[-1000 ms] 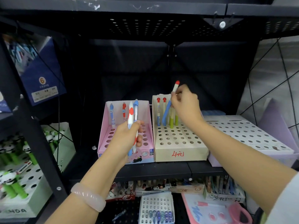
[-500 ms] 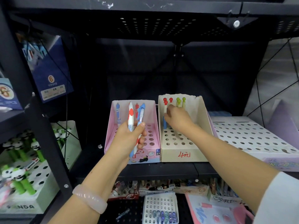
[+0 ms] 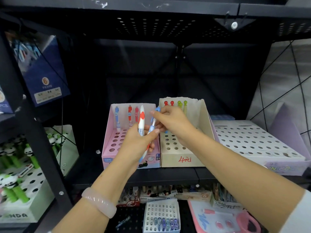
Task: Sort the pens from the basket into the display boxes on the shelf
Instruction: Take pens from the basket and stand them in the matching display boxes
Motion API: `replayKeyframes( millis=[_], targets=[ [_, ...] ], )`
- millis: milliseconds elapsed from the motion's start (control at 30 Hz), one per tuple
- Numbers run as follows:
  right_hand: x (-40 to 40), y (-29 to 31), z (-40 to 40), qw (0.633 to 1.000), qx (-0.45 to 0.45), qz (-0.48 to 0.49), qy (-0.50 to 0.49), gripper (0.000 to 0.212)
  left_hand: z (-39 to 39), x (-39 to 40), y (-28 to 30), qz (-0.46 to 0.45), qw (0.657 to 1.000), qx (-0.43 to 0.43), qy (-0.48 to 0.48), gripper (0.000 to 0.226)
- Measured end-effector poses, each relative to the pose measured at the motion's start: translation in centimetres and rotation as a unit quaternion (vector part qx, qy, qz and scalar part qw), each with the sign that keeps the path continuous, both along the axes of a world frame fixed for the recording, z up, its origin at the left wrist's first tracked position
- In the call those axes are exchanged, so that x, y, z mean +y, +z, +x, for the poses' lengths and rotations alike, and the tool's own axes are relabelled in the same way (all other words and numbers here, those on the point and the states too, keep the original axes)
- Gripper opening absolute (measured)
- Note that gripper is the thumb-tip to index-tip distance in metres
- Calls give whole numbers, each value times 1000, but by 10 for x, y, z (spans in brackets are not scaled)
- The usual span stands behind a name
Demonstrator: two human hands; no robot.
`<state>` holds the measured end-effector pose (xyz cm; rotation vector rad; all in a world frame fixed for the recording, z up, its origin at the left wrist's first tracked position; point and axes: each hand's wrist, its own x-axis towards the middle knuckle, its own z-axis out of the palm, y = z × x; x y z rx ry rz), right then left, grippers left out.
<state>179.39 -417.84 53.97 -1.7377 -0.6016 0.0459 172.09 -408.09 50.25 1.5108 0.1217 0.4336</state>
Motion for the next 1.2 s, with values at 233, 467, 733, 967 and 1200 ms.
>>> replayKeyframes(
  millis=[233, 467, 733, 967, 1200],
  targets=[
    [-44, 13, 19, 989, 63, 119, -53, 17, 6, -10, 5, -38, 999, 36, 4, 27],
    [-94, 25, 57, 984, -49, 41, -165, 12, 18, -15, 9, -61, 995, 68, 36, 16],
    [-77, 23, 49, 992, -46, 83, -78, 5, 21, -5, 4, -22, 997, 16, 72, 12],
    [6, 30, 27, 992, -105, 72, -8, 7, 0, 43, 0, 26, 984, -33, 171, 15],
    [76, 22, 30, 975, -209, -73, -29, 10, -24, 90, -12, 19, 969, -99, 223, 18]
  ],
)
